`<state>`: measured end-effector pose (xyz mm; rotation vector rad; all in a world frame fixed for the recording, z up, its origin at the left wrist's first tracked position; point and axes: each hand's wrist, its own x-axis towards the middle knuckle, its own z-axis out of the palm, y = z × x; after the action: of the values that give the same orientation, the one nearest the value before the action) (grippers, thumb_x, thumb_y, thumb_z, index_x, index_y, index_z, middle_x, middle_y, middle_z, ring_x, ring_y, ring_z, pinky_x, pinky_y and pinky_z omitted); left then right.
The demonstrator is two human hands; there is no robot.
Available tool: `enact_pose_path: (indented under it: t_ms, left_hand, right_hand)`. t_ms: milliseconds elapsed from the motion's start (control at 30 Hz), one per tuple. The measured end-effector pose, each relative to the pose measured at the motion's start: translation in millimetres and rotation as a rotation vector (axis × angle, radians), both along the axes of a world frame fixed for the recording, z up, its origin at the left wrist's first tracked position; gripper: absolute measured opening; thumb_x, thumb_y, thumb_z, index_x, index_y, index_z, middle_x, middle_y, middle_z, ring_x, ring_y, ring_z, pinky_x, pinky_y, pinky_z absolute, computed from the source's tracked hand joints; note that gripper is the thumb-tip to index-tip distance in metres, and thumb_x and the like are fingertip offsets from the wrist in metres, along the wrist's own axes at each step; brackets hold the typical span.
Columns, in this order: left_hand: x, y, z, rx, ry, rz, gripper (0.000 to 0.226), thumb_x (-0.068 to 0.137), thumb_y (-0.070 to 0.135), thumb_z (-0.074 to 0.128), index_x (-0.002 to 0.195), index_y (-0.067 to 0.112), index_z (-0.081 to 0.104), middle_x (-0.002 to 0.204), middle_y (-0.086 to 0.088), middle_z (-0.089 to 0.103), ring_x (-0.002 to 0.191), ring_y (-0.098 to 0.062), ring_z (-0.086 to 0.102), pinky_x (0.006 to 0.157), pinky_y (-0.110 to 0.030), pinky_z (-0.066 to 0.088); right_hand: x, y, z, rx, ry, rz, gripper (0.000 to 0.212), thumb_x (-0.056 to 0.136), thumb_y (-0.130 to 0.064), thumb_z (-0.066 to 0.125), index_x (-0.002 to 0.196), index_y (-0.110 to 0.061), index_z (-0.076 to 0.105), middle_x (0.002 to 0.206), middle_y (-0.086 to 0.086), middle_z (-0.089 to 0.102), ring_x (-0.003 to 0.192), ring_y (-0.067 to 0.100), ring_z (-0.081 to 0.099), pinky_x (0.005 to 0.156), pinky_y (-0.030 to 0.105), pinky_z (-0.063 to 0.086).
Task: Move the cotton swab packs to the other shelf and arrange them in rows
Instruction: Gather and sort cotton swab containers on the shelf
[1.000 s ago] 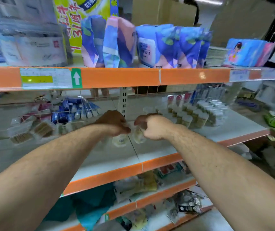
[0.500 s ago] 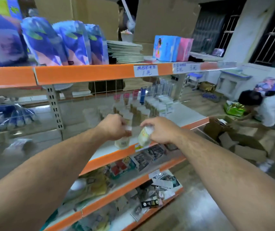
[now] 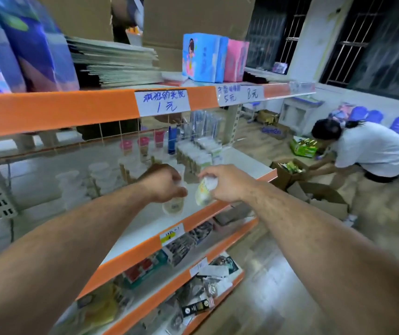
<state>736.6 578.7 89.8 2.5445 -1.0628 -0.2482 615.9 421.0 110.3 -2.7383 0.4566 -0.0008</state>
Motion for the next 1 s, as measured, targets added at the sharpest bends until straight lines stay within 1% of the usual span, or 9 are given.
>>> enact_pose_path:
  t_ms: [100, 200, 267, 367, 467, 567, 633, 767, 1000]
  left_hand:
    - [17, -6, -8, 0.002, 0.007, -0.002, 0.038, 0.079, 0.050, 0.072, 0.093, 0.015, 0.070, 0.094, -0.005, 0.067, 0.082, -0.020, 0.062, 0.077, -0.037, 0.052]
    - [29, -5, -12, -0.010, 0.065, 0.021, 0.034, 0.077, 0.043, 0.073, 0.080, 0.011, 0.064, 0.085, -0.009, 0.066, 0.073, -0.020, 0.060, 0.065, -0.032, 0.046]
    - [35, -4, -13, -0.014, 0.077, 0.038, 0.032, 0.077, 0.039, 0.074, 0.079, 0.010, 0.063, 0.084, -0.010, 0.066, 0.073, -0.021, 0.061, 0.063, -0.032, 0.044]
    - [37, -1, -11, -0.016, 0.060, 0.064, 0.029, 0.082, 0.036, 0.074, 0.071, 0.017, 0.055, 0.072, 0.003, 0.054, 0.065, -0.011, 0.051, 0.055, -0.029, 0.036]
    - [38, 2, -13, -0.019, 0.072, 0.135, 0.024, 0.081, 0.037, 0.075, 0.074, 0.021, 0.058, 0.075, 0.005, 0.057, 0.069, -0.011, 0.055, 0.056, -0.026, 0.035]
    - [35, 3, -16, 0.006, 0.065, 0.217, 0.032, 0.080, 0.041, 0.074, 0.101, 0.017, 0.070, 0.100, 0.003, 0.067, 0.093, -0.016, 0.063, 0.076, -0.029, 0.050]
    - [30, 3, -17, 0.034, 0.052, 0.279, 0.044, 0.081, 0.044, 0.073, 0.116, 0.018, 0.068, 0.117, 0.002, 0.066, 0.106, -0.017, 0.061, 0.090, -0.030, 0.049]
    - [20, 1, -23, 0.105, 0.068, 0.407, 0.058, 0.081, 0.052, 0.071, 0.131, 0.023, 0.061, 0.136, 0.001, 0.057, 0.122, -0.017, 0.053, 0.099, -0.028, 0.044]
    - [3, -2, -35, 0.143, 0.065, 0.525, 0.053, 0.081, 0.053, 0.069, 0.125, 0.025, 0.063, 0.125, 0.003, 0.060, 0.100, -0.014, 0.054, 0.090, -0.028, 0.048]
  right_hand:
    - [23, -12, -8, -0.056, 0.034, 0.014, 0.063, 0.079, -0.007, 0.062, 0.134, -0.036, 0.053, 0.139, 0.000, 0.053, 0.106, 0.019, 0.060, 0.080, 0.031, 0.054]
    - [44, -17, -14, -0.082, 0.082, 0.068, 0.065, 0.083, -0.004, 0.058, 0.143, -0.027, 0.046, 0.142, 0.002, 0.051, 0.121, 0.021, 0.054, 0.088, 0.027, 0.046]
    - [57, -22, -19, -0.089, 0.128, 0.107, 0.064, 0.085, -0.001, 0.055, 0.144, -0.024, 0.045, 0.139, 0.003, 0.054, 0.114, 0.021, 0.057, 0.085, 0.027, 0.048]
    - [79, -31, -26, -0.198, 0.192, 0.164, 0.049, 0.093, -0.012, 0.051, 0.141, -0.021, 0.047, 0.126, 0.010, 0.060, 0.092, 0.021, 0.058, 0.070, 0.026, 0.048]
    - [98, -36, -32, -0.269, 0.239, 0.202, 0.041, 0.098, -0.026, 0.048, 0.136, -0.011, 0.050, 0.122, 0.012, 0.060, 0.098, 0.024, 0.060, 0.080, 0.028, 0.051]
    - [115, -43, -39, -0.175, 0.261, 0.167, 0.046, 0.088, -0.031, 0.066, 0.127, -0.011, 0.053, 0.113, 0.007, 0.061, 0.091, 0.019, 0.062, 0.081, 0.033, 0.057]
    - [123, -46, -45, -0.121, 0.251, 0.145, 0.046, 0.080, -0.036, 0.075, 0.115, -0.011, 0.058, 0.101, 0.003, 0.063, 0.080, 0.015, 0.061, 0.070, 0.030, 0.057]
    - [135, -55, -59, -0.071, 0.225, 0.148, 0.034, 0.080, -0.044, 0.073, 0.087, -0.012, 0.067, 0.071, 0.003, 0.069, 0.055, 0.017, 0.066, 0.055, 0.027, 0.055]
    - [142, -62, -64, -0.057, 0.135, 0.168, 0.046, 0.086, -0.052, 0.065, 0.071, -0.011, 0.054, 0.067, 0.005, 0.067, 0.057, 0.020, 0.068, 0.063, 0.030, 0.059]
